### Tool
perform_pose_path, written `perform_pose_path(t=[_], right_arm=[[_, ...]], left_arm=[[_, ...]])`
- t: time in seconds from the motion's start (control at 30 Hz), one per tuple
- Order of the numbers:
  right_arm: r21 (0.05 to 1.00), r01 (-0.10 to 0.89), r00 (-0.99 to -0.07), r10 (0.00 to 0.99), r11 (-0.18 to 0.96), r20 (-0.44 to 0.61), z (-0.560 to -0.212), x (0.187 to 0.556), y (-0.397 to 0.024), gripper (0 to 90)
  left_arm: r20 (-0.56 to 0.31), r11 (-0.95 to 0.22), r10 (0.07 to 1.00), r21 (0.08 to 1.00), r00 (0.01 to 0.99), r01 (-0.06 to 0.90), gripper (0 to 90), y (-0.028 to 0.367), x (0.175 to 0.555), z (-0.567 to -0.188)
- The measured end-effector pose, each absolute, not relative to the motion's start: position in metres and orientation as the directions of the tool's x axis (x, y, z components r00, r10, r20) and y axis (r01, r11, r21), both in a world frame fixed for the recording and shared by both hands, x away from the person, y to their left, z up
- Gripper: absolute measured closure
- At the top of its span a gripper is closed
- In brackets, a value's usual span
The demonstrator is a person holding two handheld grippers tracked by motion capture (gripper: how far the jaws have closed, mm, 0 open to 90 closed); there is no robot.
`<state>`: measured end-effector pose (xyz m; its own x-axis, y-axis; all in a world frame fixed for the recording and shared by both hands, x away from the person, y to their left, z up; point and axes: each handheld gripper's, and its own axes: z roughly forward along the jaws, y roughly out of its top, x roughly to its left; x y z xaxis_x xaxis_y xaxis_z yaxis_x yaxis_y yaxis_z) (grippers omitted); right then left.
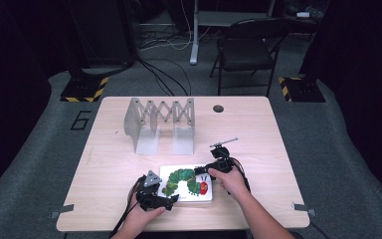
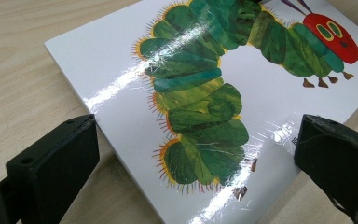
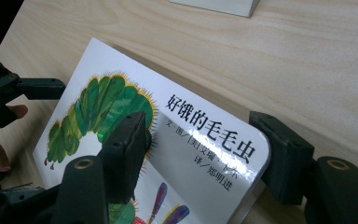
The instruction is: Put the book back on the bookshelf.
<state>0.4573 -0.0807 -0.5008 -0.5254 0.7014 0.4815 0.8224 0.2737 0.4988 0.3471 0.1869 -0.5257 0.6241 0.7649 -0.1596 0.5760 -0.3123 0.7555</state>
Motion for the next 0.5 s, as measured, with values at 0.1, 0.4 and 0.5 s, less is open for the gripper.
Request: perform_pose_path(t=[0.1, 0.4, 0.5], right_arm=[[0.494, 0.825, -0.524, 0.702, 0.276, 0.483, -0.499, 0.456, -0.081, 38.3], [0.523, 0.804, -0.548, 0.693, 0.282, 0.469, -0.491, 0.450, -0.082, 38.8], [0.533, 0.795, -0.561, 0.687, 0.290, 0.462, -0.488, 0.448, -0.083, 39.2]], left_arm=[[-0.150, -0.319, 0.762, 0.760, 0.630, 0.567, 0.0, 0.187, 0.347, -0.526], [-0.157, -0.310, 0.765, 0.760, 0.625, 0.571, 0.0, 0.188, 0.344, -0.525], [-0.154, -0.322, 0.762, 0.753, 0.629, 0.574, 0.0, 0.189, 0.344, -0.526]])
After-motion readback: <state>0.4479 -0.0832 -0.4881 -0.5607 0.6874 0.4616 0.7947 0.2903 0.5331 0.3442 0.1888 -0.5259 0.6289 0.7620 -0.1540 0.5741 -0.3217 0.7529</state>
